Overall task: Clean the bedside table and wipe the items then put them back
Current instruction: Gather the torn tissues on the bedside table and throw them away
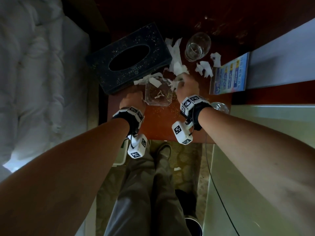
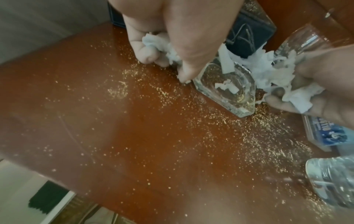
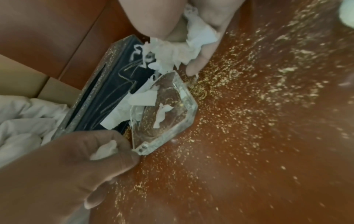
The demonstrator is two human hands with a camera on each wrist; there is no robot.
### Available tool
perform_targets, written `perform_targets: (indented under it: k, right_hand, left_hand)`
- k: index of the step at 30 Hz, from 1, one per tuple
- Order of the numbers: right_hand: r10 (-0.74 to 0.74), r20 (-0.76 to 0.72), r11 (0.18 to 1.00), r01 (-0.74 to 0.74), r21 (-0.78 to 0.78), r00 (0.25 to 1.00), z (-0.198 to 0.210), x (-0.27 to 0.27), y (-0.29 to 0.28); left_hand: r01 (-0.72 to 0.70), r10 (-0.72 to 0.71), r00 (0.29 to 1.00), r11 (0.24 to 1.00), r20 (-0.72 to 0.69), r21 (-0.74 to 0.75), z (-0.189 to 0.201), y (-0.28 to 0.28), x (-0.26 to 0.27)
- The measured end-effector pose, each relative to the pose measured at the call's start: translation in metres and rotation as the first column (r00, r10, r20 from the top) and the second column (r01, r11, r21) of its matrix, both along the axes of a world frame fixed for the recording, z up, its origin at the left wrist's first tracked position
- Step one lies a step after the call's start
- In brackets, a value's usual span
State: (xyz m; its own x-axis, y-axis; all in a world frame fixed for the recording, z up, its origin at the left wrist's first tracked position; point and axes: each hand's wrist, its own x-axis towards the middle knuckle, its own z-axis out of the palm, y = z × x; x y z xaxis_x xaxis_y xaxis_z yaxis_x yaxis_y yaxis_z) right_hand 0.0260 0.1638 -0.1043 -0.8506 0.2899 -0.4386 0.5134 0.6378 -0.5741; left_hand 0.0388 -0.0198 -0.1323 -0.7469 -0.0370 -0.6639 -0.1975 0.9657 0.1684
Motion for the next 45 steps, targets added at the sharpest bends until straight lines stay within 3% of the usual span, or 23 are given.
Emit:
perform_targets:
  k: [4,14,17,22,26,31,37,42,45]
  right_hand:
    - [-0.025,0.097,0.999,0.028,-0.028,0.995,0.0,0.003,-0.001]
    - [0.018,0.062,1.0,-0.017,-0.01,0.998,0.009,0.008,-0.003]
    - [0.196,0.089,0.981,-0.195,-0.022,0.977,0.011,0.006,-0.003]
    - [0.509,0.179,0.845,-0.529,0.084,0.842,0.013,0.002,-0.007]
    - [0.586,0.211,0.768,-0.619,0.165,0.782,0.004,0.0,-0.014]
    - [0.647,0.256,0.684,-0.695,0.224,0.719,-0.001,-0.004,-0.023]
    - [0.595,0.187,0.781,-0.617,0.096,0.782,0.003,0.003,-0.018]
    - [0.385,0.118,0.92,-0.39,0.028,0.916,0.008,0.004,-0.011]
    - [0.292,0.069,0.955,-0.295,0.038,0.954,0.006,0.002,-0.008]
  left_hand:
    - [-0.023,0.028,0.996,0.998,-0.082,0.058,0.007,-0.004,0.0]
    - [0.135,-0.126,0.964,0.99,-0.232,0.025,0.044,0.012,-0.017]
    - [0.263,-0.264,0.917,0.964,-0.3,-0.044,0.043,0.02,-0.026]
    - [0.452,-0.478,0.85,0.877,-0.22,-0.16,0.041,0.034,-0.04]
    - [0.53,-0.567,0.807,0.819,-0.165,-0.219,0.039,0.04,-0.048]
    - [0.514,-0.557,0.823,0.814,-0.11,-0.27,0.031,0.044,-0.051]
    - [0.464,-0.484,0.871,0.866,-0.081,-0.185,0.027,0.032,-0.044]
    - [0.384,-0.399,0.908,0.915,-0.129,-0.126,0.029,0.018,-0.039]
    - [0.328,-0.339,0.929,0.94,-0.149,-0.092,0.027,0.01,-0.034]
